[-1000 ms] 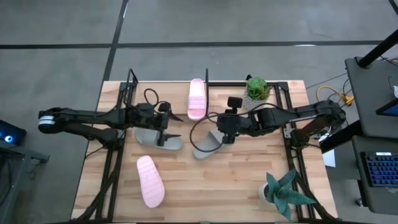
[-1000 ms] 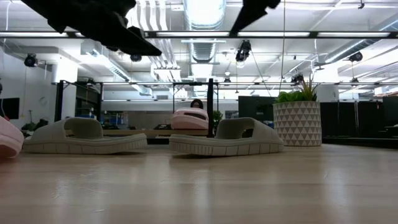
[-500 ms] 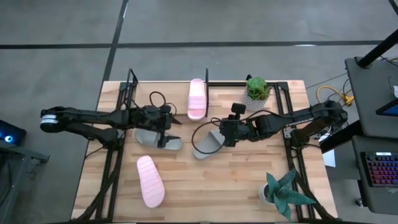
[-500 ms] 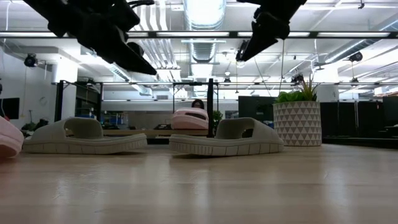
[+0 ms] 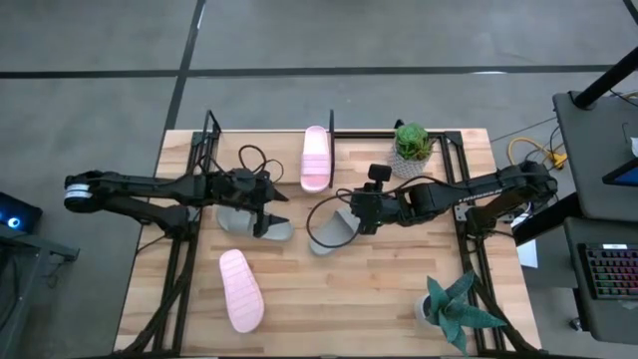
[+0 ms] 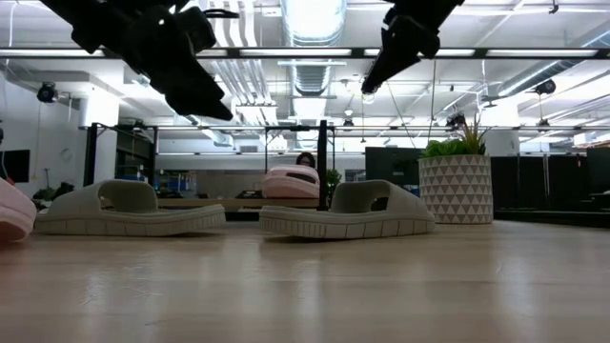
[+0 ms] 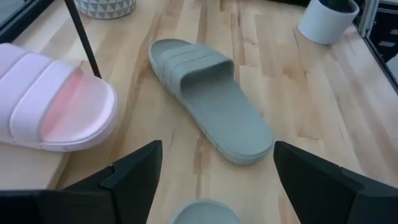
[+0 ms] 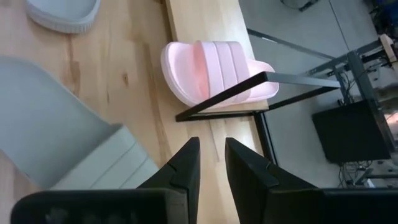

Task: Pick and place slides into the shelf
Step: Put the pink slipper on the shelf

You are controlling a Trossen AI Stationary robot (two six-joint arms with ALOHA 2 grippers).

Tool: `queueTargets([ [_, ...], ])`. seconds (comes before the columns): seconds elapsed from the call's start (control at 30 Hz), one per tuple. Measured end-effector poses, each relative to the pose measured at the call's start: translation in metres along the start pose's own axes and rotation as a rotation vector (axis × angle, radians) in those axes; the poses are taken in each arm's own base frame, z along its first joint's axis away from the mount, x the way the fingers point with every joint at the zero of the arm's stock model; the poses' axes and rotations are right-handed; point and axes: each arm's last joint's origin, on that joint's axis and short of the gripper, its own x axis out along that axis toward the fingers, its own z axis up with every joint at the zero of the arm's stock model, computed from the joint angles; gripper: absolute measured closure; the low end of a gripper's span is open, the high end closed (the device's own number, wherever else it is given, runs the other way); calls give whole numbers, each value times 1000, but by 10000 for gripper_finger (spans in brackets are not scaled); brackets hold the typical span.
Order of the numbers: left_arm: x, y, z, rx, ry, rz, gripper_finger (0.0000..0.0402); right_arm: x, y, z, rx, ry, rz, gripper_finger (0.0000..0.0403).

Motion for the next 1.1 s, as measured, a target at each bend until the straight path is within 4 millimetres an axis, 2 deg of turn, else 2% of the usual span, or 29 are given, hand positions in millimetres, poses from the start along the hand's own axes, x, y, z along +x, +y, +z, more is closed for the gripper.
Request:
queueTargets([
  [0.2,-1,-3,6,-184,-31,40,110,0,0,0,22,-1,1,339],
  [0.3,-3,-12,11,-173,-38,3,110,0,0,0,48,-2,2,339],
  [0.43,-8,-37,18,-121,-51,-92,110,0,0,0,81,-2,6,338],
  [0.67,-23,-90,24,-32,-85,-91,110,0,1,0,143,-3,10,338],
  [0.9,-41,-136,17,10,-93,-28,110,0,1,1,243,-4,11,339],
  [1.1,-37,-175,6,91,-84,-1,110,0,1,2,308,-20,14,339],
])
